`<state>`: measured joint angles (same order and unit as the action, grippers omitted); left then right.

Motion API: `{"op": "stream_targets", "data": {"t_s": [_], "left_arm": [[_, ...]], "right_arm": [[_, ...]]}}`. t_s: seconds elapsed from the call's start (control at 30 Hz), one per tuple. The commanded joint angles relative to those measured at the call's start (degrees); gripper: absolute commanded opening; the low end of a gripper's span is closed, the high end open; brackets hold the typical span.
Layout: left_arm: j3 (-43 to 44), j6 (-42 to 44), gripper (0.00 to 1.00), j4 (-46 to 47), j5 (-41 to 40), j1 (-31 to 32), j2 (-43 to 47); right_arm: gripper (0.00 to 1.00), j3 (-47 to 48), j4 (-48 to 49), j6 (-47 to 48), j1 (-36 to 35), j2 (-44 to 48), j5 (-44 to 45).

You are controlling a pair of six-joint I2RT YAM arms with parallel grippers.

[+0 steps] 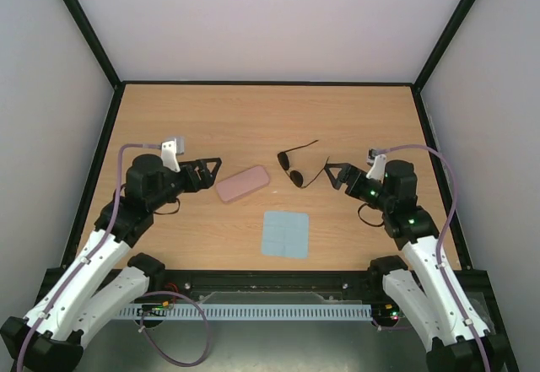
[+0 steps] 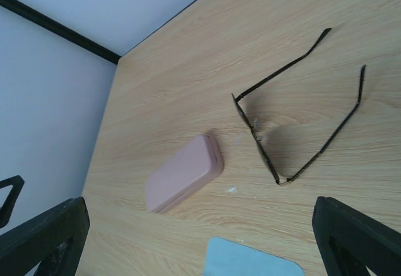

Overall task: Organize the sunglasses
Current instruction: Pick up the sunglasses case from the center of the board.

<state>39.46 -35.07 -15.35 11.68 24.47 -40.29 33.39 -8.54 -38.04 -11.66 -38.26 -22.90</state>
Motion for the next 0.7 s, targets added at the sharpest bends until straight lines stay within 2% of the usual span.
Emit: {"op": "stream_targets", "data": {"t_s": [0.0,0.2,0.33,0.53,0.67], "left_arm": [[-0.9,0.5,1.0,0.9,-0.4,0.2,-0.4],[-2.6,-2.5,1.0,0.1,-1.0,0.2,0.7],[-2.0,-1.4,1.0,-0.5,-2.2,0.0,1.7],[1.2,0.2,1.0,-3.1,-4.7,-0.9,-1.2],[3.1,0.7,0.99,-4.4,-5.5,-0.9,-4.1]], "right_arm": [[0.99,-1.6,-2.2,1.4,-0.2,2.9,2.5],[0.99,0.0,-4.7,2.9,-0.2,2.8,-0.1],[0.98,1.4,-4.6,1.9,-0.2,1.3,-2.1],[0.99,3.9,-1.0,-1.0,-0.3,-4.3,-5.5],[0.99,4.6,5.2,-4.8,-0.6,-10.3,-12.4]]}}
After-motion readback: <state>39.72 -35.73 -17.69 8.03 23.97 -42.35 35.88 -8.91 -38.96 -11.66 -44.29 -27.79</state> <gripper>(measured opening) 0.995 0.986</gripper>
